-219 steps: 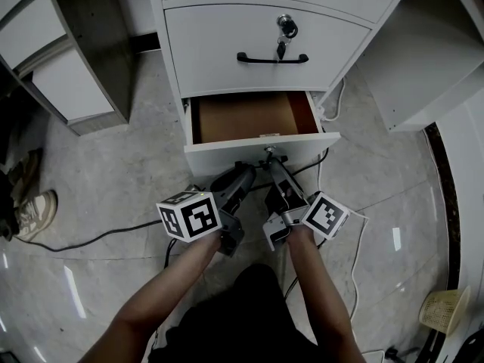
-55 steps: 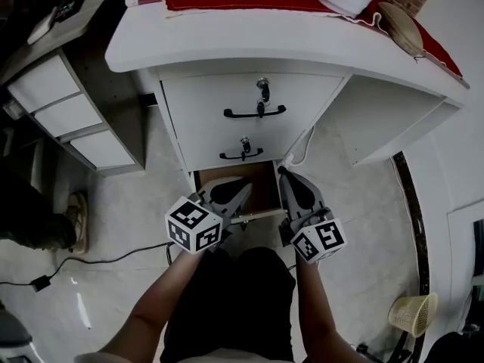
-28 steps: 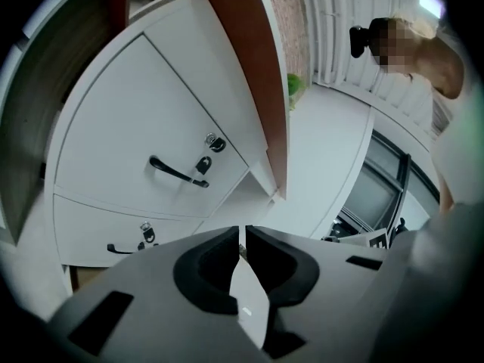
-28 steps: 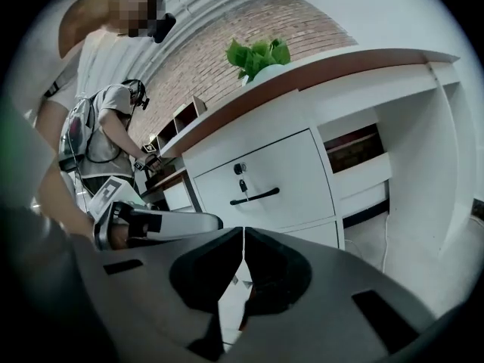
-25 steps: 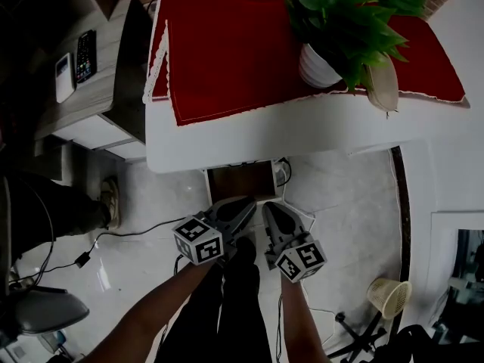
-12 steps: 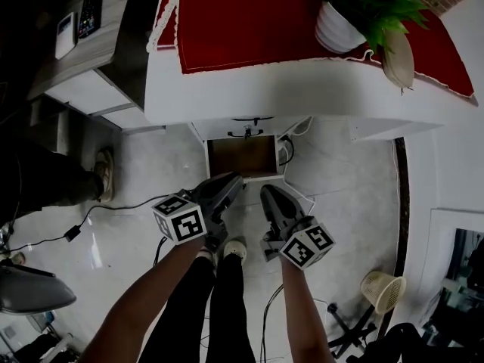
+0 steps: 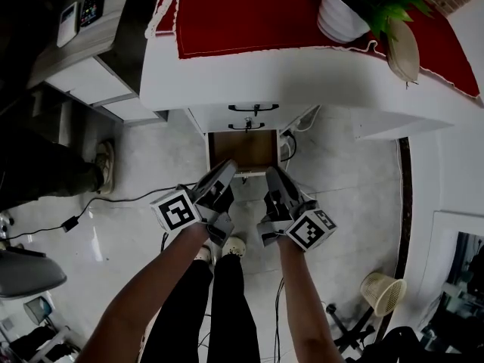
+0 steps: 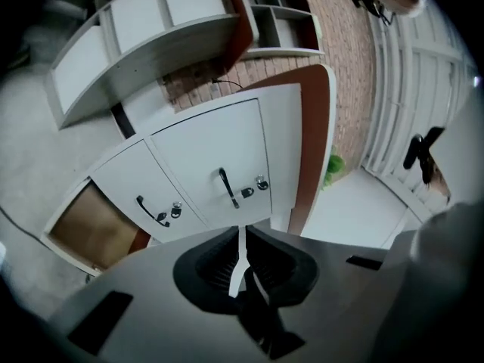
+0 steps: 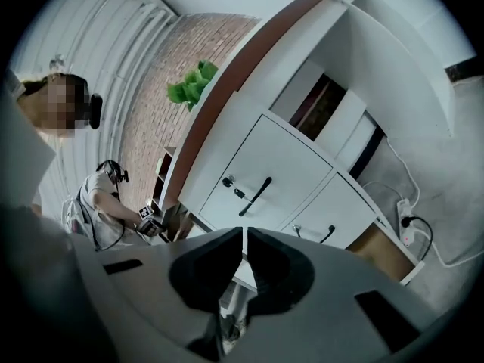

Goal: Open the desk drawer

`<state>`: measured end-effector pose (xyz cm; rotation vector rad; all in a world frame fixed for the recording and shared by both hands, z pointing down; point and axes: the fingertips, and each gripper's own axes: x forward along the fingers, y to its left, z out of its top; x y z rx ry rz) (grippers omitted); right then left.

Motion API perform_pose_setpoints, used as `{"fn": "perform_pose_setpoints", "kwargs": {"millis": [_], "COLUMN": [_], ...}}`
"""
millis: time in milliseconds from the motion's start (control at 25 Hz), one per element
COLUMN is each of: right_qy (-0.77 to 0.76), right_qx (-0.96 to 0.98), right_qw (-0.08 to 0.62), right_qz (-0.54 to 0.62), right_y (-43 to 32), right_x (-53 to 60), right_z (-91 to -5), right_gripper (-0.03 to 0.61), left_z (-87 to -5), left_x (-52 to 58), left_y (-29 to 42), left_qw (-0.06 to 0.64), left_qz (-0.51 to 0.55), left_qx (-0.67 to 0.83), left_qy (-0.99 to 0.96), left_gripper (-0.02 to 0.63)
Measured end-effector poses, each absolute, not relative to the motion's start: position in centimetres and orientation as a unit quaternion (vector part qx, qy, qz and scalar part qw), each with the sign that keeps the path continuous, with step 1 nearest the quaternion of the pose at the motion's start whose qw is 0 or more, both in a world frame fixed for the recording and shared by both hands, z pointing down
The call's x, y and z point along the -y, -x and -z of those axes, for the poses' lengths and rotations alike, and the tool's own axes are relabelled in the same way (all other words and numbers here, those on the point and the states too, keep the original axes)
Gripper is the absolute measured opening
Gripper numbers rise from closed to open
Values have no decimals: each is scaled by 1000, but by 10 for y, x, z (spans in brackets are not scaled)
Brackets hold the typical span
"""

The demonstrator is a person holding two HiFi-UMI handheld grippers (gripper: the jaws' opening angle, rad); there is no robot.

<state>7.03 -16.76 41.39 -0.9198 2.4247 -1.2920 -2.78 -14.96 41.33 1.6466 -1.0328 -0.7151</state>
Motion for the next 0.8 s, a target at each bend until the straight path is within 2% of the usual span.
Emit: {"fn": "perform_pose_setpoints", "kwargs": {"millis": [200,360,480,600,800], "right_qy": [265,265,269,278,285], "right_qx": [-785,-788,-773,-763,-742], "right_qw": [202,175,183,189,202], "right_qz": [522,528,545,552,573], "right_y": [-59,-45,-39,-36,-31], "right_x": [208,238,260,277,291], "right_z": [-410,-414,-415,-416,-419], "right_gripper": [21,30,100,107,109], "left_z": [-417,-422,-427,-428,-426], "left_x": [178,198,217,236,252], "left_y": [43,41,45,47,43], "left_qw": [529,528,530,524,534], "left_qz": [366,338,325,317,328], "left_qx": [422,422,435,445,435], "left_qy": [-639,-655,-651,-654,-647], "left_gripper": [35,37,49,92,112]}}
